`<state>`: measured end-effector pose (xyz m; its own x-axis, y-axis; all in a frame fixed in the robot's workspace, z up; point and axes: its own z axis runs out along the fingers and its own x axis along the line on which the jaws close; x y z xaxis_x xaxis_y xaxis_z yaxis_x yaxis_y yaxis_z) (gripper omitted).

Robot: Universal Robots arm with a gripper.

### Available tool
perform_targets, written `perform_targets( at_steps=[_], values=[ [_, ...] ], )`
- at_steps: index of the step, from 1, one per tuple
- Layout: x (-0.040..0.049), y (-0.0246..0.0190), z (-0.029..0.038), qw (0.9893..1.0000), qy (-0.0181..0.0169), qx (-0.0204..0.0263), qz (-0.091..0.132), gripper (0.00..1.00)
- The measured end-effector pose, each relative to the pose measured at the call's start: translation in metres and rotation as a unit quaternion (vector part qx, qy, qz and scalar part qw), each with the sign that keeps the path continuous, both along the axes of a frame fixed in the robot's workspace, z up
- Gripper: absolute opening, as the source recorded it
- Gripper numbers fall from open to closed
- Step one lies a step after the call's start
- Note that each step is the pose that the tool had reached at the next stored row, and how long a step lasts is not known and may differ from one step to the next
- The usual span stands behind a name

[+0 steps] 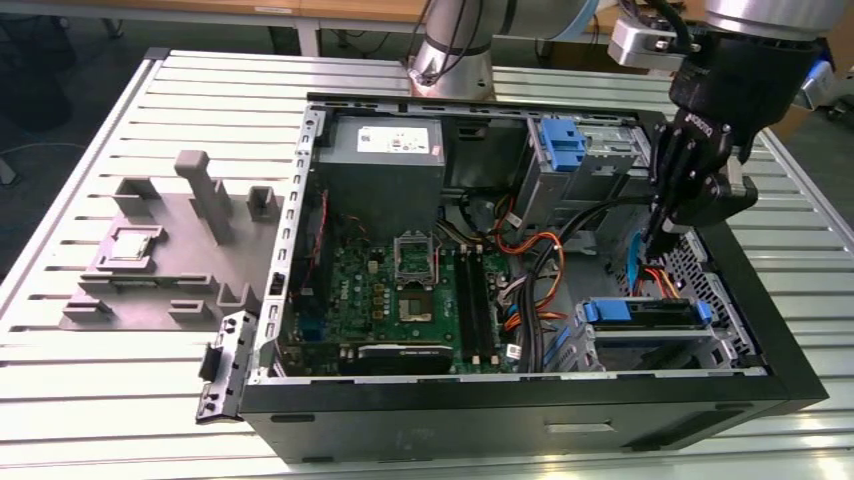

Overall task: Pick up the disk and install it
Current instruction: 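Insert the second disk wire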

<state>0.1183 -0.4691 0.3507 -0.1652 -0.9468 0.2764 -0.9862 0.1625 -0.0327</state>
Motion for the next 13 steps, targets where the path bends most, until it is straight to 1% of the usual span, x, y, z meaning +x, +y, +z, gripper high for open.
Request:
perform_targets(
  at_steps=[2, 5, 6, 11, 12, 13],
  values=[
    [0.0, 0.0, -0.0014, 1.0, 0.0, -0.006, 0.0, 0.16],
    [0.0, 0.0, -0.0016, 0.9999, -0.0001, -0.0108, 0.0, 0.16],
    [0.0, 0.0, -0.0016, 0.9999, -0.0001, -0.0117, 0.0, 0.16],
    [0.0, 0.0, -0.0016, 0.9999, -0.0001, -0.0122, 0.0, 0.17],
    [0.0, 0.0, -0.0016, 0.9999, -0.0001, -0.0123, 0.0, 0.24],
    [0.0, 0.0, -0.002, 0.9999, -0.0001, -0.0124, 0.0, 0.24]
  ],
)
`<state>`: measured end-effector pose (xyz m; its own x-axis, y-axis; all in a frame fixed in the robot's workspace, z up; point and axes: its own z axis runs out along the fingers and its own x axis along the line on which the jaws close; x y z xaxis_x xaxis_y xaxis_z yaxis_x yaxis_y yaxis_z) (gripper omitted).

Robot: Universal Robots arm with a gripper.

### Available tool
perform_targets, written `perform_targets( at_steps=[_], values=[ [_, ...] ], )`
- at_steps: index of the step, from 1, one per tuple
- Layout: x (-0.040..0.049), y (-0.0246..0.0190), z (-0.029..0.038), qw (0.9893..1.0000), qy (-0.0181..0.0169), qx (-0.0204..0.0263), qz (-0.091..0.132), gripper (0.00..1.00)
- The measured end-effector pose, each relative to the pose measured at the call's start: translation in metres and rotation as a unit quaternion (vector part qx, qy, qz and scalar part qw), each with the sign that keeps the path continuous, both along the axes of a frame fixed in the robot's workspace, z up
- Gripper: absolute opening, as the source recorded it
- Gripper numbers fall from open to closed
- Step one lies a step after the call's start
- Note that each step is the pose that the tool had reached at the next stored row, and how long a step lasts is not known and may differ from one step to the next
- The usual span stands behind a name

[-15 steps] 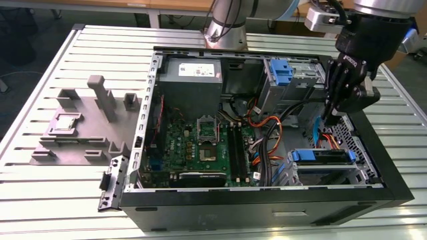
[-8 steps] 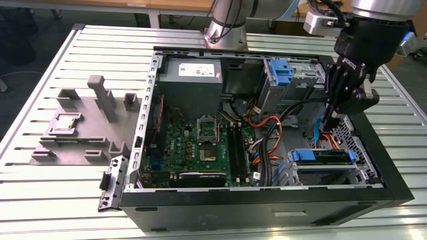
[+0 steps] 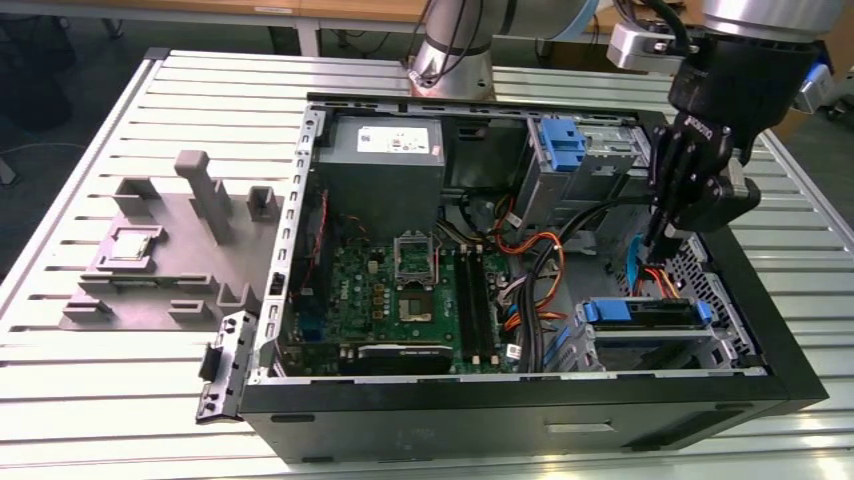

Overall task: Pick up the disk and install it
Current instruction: 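Insert the second disk wire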

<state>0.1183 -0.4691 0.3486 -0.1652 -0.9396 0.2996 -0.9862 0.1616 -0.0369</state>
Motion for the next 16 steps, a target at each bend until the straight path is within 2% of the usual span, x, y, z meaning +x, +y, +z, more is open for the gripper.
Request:
perform_targets(
  at_steps=[2, 4, 5, 7, 13, 16],
  values=[
    [0.0, -0.0001, -0.001, 1.0, 0.0, -0.0022, 0.0, 0.24],
    [0.0, -0.0008, -0.002, 1.0, 0.0, -0.0063, 0.0, 0.22],
    [0.0, -0.0012, -0.0023, 1.0, 0.0, -0.0086, 0.0, 0.16],
    [0.0, -0.0028, -0.0025, 0.9999, 0.0, -0.0105, 0.0, 0.16],
    [-0.0019, -0.0161, -0.0033, 0.9999, -0.0001, -0.0104, 0.002, 0.16],
    [-0.003, -0.0211, -0.0034, 0.9999, -0.0014, -0.0104, 0.003, 0.16]
  ],
)
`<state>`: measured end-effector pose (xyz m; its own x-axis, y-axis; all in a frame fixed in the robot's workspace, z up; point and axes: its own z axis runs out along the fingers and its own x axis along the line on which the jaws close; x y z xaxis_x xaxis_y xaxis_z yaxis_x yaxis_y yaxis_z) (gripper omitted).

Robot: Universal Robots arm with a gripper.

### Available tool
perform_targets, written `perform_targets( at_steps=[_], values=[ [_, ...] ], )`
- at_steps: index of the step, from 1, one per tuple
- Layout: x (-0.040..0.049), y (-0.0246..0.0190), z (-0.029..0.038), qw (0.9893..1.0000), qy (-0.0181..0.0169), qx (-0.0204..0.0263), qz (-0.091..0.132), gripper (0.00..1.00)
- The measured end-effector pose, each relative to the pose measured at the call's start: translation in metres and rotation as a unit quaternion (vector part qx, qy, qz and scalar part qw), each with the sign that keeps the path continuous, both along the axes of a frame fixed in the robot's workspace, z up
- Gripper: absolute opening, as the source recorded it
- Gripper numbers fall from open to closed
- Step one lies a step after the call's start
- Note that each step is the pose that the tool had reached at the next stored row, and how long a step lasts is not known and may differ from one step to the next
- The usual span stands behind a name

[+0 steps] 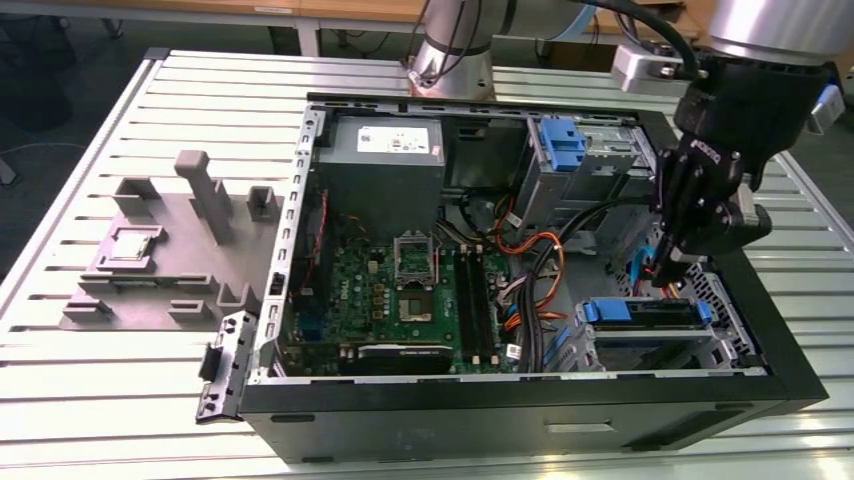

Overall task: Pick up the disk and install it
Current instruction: 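Insert the second disk wire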

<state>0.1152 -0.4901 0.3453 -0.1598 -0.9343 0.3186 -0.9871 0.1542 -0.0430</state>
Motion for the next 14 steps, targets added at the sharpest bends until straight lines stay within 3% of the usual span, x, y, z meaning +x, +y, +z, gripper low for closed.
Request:
perform_targets(
  at_steps=[2, 3, 9, 11, 14],
  values=[
    [-0.0004, -0.0017, 0.0, 1.0, -0.0018, 0.0038, 0.001, 0.16],
    [-0.0005, -0.0021, -0.0001, 1.0, -0.003, 0.009, 0.001, 0.16],
    [-0.0023, -0.0043, -0.0006, 0.9986, -0.0063, 0.0516, 0.001, 0.16],
    [-0.003, -0.0057, -0.0006, 0.9983, -0.0088, 0.058, 0.001, 0.16],
    [-0.0058, -0.0069, -0.0006, 0.9981, -0.0164, 0.0597, 0.002, 0.16]
  ],
)
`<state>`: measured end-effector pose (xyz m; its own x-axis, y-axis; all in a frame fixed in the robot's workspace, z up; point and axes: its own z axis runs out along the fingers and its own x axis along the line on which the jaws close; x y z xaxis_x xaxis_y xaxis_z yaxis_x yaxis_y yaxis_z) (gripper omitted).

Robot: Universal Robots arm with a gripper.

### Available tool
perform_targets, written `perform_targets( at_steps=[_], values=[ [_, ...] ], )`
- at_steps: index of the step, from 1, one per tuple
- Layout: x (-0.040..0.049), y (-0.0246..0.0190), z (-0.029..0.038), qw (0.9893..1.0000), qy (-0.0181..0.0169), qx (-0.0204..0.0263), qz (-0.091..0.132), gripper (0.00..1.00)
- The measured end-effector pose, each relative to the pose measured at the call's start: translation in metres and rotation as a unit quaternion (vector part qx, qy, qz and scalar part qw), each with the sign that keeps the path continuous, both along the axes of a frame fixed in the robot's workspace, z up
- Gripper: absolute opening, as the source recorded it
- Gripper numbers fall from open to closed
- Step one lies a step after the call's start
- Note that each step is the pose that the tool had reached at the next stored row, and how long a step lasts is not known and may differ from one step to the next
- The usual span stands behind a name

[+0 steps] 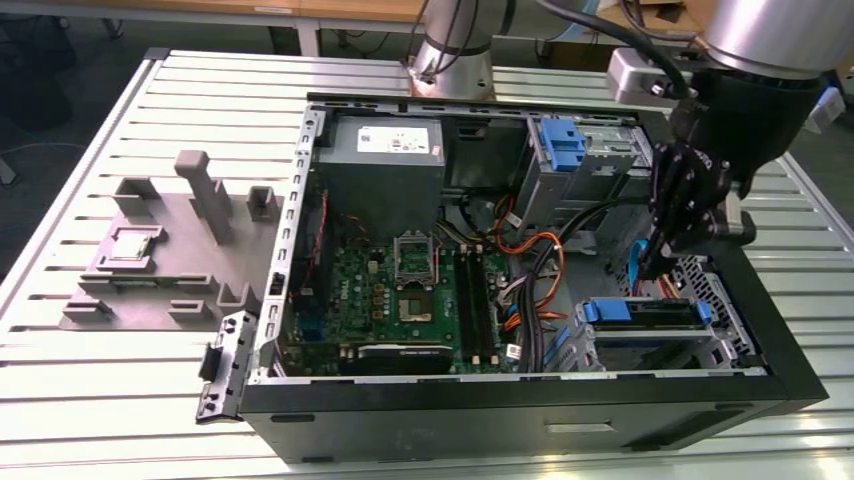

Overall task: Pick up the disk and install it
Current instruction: 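Insert the second disk wire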

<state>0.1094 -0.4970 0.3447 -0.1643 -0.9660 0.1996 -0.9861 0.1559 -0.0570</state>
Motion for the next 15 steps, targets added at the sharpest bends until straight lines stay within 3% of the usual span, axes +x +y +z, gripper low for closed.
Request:
perform_targets(
  at_steps=[5, 10, 15],
  values=[
    [-0.0065, -0.0012, -0.0004, 0.9999, -0.0144, 0.0009, 0.0, 0.16],
    [-0.0085, -0.0057, -0.003, 0.9997, -0.0235, 0.0023, 0.002, 0.16],
    [-0.0116, -0.0077, -0.0042, 0.9994, -0.0331, 0.008, 0.003, 0.16]
  ],
)
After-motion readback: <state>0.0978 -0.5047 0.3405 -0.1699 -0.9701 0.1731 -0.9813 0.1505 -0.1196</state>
